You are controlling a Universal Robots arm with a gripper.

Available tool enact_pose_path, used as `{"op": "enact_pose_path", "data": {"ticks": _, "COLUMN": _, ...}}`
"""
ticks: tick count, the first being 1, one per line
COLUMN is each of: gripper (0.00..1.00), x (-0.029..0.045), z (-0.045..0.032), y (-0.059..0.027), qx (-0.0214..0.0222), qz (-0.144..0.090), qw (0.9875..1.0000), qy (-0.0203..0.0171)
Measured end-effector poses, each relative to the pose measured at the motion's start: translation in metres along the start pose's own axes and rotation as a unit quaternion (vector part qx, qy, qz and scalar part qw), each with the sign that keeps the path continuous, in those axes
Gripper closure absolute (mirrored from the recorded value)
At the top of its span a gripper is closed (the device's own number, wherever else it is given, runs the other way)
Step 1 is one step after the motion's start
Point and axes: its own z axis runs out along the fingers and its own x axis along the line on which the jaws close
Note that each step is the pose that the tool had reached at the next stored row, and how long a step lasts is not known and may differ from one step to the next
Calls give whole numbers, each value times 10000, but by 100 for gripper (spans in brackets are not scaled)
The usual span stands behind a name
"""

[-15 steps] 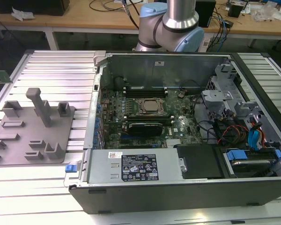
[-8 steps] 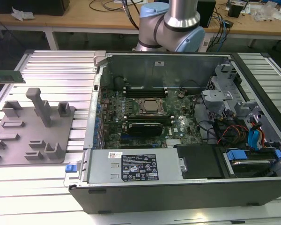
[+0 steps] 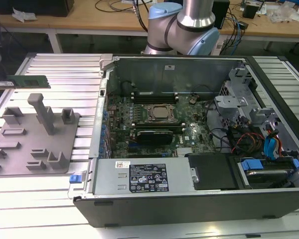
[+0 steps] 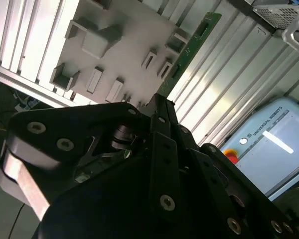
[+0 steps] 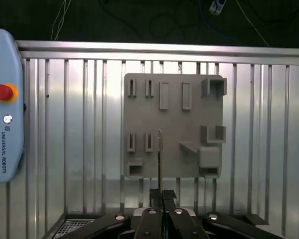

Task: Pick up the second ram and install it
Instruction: 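Pick up the second ram and move it above second insertion slot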

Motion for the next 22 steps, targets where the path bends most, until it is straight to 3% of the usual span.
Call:
{"op": "enact_pose_path", "data": {"ticks": 3, "gripper": 91, "x": 3, "z": 0, "y": -178, "qx": 0, "qz": -1, "qw": 10000, "qy": 0}}
{"op": "enact_pose_path", "data": {"ticks": 10, "gripper": 91, "x": 7, "z": -1, "y": -440, "qx": 0, "qz": -1, "qw": 10000, "qy": 0}}
{"op": "enact_pose_path", "data": {"ticks": 22, "gripper": 91, "x": 16, "z": 0, "y": -1039, "qx": 0, "qz": 0, "qw": 10000, "qy": -1}}
